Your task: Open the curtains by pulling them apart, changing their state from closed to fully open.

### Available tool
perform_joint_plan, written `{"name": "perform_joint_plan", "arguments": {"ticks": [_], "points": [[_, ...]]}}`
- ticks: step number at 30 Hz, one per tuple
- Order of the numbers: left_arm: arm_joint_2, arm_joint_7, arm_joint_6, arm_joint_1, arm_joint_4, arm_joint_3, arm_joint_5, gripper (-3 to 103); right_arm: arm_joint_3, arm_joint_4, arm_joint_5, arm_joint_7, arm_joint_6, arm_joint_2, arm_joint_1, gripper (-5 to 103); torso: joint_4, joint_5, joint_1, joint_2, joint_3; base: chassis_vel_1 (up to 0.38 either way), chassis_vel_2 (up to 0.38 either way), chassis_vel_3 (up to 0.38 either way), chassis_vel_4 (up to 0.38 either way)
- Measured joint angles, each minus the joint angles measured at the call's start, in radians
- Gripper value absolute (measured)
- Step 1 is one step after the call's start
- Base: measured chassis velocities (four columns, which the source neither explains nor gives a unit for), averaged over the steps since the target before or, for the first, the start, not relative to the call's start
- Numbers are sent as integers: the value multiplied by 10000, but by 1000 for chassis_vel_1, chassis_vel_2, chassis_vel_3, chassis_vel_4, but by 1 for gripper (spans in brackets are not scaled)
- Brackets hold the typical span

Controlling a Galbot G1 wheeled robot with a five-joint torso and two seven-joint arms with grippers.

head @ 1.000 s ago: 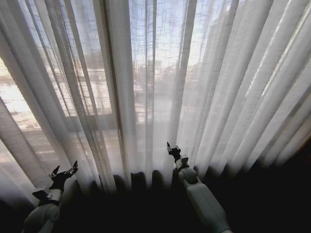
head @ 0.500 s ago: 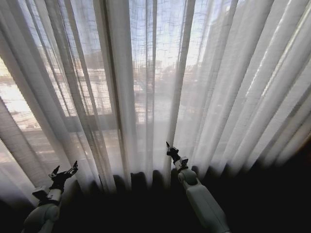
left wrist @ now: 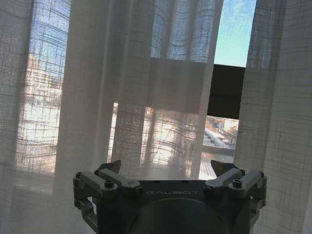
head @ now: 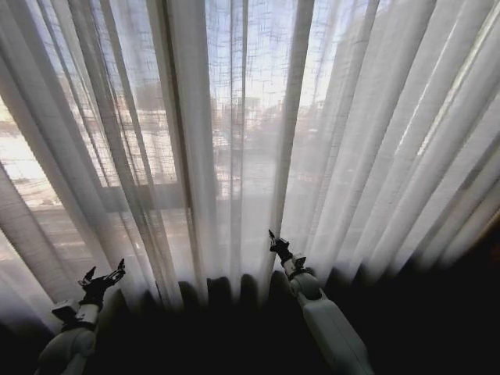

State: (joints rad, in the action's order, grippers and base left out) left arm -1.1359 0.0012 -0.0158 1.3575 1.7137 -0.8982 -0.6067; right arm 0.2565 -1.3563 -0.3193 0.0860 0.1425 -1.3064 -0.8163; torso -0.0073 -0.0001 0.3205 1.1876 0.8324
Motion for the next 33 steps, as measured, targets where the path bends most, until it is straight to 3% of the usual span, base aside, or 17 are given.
{"name": "perform_joint_plan", "arguments": {"ticks": [13,33], "points": [[0,0,0,0,0,0,0,100,77,-27,8,130,20,8,-54,0,-1,4,0,0,0,-278,-263,274,270],[0,0,0,0,0,0,0,100,257,-140,-33,333,68,116,-188,0,-1,2,1,0,1,-359,-359,359,354]]}}
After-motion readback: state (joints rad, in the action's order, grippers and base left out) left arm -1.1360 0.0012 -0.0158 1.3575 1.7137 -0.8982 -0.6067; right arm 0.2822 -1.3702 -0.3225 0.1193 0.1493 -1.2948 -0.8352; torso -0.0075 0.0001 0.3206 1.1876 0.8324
